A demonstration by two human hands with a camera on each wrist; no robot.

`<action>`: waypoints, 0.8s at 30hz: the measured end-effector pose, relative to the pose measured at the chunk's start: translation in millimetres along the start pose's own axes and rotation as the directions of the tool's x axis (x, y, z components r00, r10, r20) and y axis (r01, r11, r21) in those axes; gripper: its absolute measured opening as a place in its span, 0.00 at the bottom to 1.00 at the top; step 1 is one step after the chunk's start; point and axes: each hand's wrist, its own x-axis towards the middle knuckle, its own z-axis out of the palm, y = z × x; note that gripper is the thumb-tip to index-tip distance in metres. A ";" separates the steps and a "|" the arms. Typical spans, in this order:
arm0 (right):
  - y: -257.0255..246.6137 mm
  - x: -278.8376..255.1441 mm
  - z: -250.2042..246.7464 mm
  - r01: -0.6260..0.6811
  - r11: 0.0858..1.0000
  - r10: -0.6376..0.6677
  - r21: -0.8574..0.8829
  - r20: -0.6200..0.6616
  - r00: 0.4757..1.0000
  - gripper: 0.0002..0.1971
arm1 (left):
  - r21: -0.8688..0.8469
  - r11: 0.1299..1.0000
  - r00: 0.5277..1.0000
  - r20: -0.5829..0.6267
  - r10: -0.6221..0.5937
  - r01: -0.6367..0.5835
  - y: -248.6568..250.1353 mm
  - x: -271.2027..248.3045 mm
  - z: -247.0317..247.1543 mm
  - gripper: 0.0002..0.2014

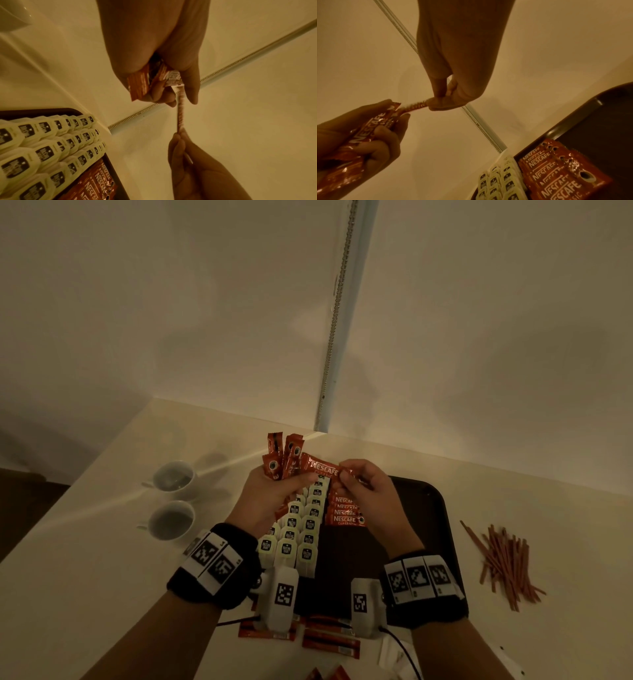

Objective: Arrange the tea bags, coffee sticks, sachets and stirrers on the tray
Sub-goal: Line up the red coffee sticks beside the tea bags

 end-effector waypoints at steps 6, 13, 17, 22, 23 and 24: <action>0.5 -5.4 7.0 -0.028 0.999 0.026 0.025 0.077 0.997 0.10 | 0.055 0.998 0.996 -0.081 0.023 -0.019 -3.0 5.2 -5.2 0.03; -11.0 -6.5 13.5 0.034 0.993 -0.019 -0.111 0.131 0.991 0.08 | 0.102 0.995 0.999 -0.053 0.009 -0.003 -6.6 1.8 -1.7 0.04; -13.1 -5.8 2.5 -0.019 0.989 0.032 -0.146 0.088 0.996 0.05 | 0.110 0.994 0.994 -0.104 0.025 -0.013 -10.3 1.8 -2.3 0.04; -11.2 -3.6 -5.4 -0.043 0.985 0.069 -0.167 0.156 0.985 0.12 | 0.102 0.994 0.988 -0.153 -0.010 0.026 -19.1 4.8 -4.1 0.04; -11.5 -2.5 -7.6 -0.039 0.980 0.072 -0.194 0.166 0.983 0.12 | 0.092 0.995 0.989 -0.143 -0.025 0.039 -18.9 5.6 -5.1 0.04; -11.3 -0.5 -10.7 -0.025 0.969 0.066 -0.248 0.159 0.985 0.12 | 0.066 0.996 0.990 -0.136 -0.047 0.056 -18.8 6.4 -6.6 0.05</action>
